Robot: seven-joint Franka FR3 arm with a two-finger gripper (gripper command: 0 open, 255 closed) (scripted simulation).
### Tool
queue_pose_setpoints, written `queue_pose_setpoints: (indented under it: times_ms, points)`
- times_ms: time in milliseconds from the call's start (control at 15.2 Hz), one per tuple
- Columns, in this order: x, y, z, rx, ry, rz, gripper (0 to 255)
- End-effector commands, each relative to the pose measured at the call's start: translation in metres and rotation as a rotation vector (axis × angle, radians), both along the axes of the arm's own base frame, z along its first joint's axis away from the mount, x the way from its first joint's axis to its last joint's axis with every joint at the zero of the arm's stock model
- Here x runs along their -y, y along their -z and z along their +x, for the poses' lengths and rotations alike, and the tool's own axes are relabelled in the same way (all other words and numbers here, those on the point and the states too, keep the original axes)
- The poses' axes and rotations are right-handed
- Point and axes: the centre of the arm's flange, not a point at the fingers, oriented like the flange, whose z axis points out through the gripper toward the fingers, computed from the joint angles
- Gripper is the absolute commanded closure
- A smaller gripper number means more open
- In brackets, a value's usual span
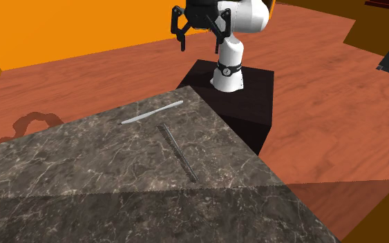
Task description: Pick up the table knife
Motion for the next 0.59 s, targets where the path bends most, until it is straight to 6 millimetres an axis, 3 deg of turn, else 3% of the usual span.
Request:
queue_pose_setpoints:
  times_ms: [0, 528]
  points:
    - [0.006, 0.022, 0.015, -0.008, -0.069, -0.004, 0]
    - [0.027, 0.11, 0.074, -0.046, -0.329, -0.016, 0]
